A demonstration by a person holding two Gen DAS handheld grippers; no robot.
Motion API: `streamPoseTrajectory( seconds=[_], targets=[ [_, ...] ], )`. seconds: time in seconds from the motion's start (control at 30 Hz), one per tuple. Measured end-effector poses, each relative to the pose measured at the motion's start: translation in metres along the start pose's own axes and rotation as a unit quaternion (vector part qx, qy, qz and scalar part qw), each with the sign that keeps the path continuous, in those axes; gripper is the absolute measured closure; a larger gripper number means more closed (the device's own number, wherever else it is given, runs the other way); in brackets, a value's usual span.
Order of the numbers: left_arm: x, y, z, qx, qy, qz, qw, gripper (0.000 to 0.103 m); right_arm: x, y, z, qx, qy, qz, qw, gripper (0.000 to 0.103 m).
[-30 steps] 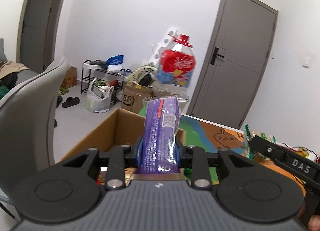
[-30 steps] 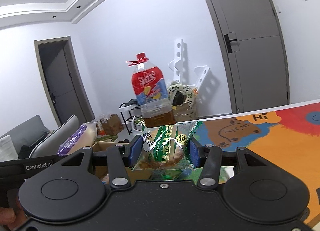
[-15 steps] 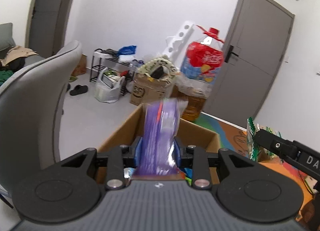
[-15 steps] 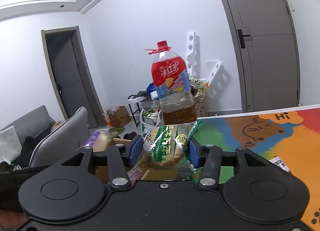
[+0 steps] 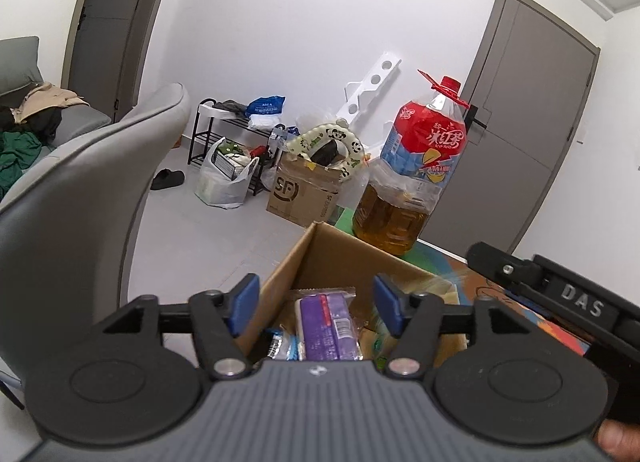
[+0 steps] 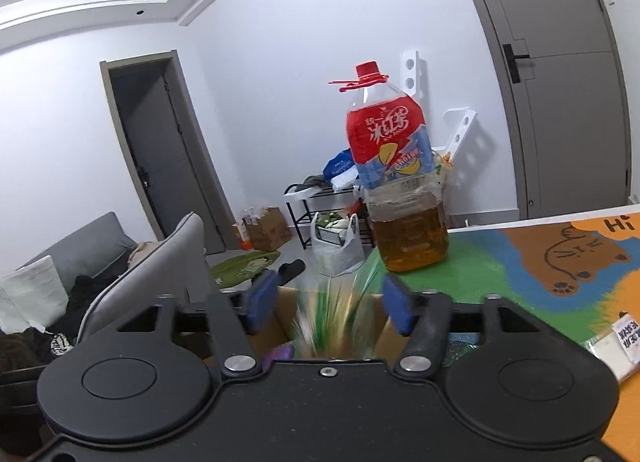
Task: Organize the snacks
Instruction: 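Carry the roll and packet over the cardboard box and open both tools, then move both tools back over the green candy and white bread packet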
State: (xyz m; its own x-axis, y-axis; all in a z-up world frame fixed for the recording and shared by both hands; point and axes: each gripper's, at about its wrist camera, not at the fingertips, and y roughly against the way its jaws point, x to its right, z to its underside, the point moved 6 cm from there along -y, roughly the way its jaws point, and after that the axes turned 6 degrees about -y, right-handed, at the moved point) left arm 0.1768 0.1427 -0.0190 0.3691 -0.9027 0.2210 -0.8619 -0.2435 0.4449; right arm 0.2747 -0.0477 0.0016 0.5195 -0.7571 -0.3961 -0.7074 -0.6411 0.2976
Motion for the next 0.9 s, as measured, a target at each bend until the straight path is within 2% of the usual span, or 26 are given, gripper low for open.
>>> streamPoseTrajectory(
  seconds=[0.03,0.1,0.43,0.77,0.9],
  targets=[
    [0.0,0.001,0.0,0.002,0.001,-0.001,1.0,0.035,0.004,0.004,0.001,0.003,-0.003,0.006,1.0,0.027],
    [0.002,0.003,0.001,0.008,-0.001,-0.005,1.0,0.023,0.011,0.007,0.002,0.0,-0.007,0.017,1.0,0.024],
    [0.023,0.008,0.009,0.004,-0.02,-0.01,0.9997,0.011,0.049,0.041,0.008,-0.003,-0.02,0.059,0.998,0.002],
    [0.058,0.018,0.022,-0.006,-0.047,0.004,0.9989,0.008,0.075,0.075,0.003,0.001,-0.029,0.059,0.998,0.0],
    [0.073,0.025,0.024,0.004,-0.054,0.01,0.9985,0.008,0.084,0.087,0.001,0.006,-0.027,0.061,0.998,0.0]
  ],
)
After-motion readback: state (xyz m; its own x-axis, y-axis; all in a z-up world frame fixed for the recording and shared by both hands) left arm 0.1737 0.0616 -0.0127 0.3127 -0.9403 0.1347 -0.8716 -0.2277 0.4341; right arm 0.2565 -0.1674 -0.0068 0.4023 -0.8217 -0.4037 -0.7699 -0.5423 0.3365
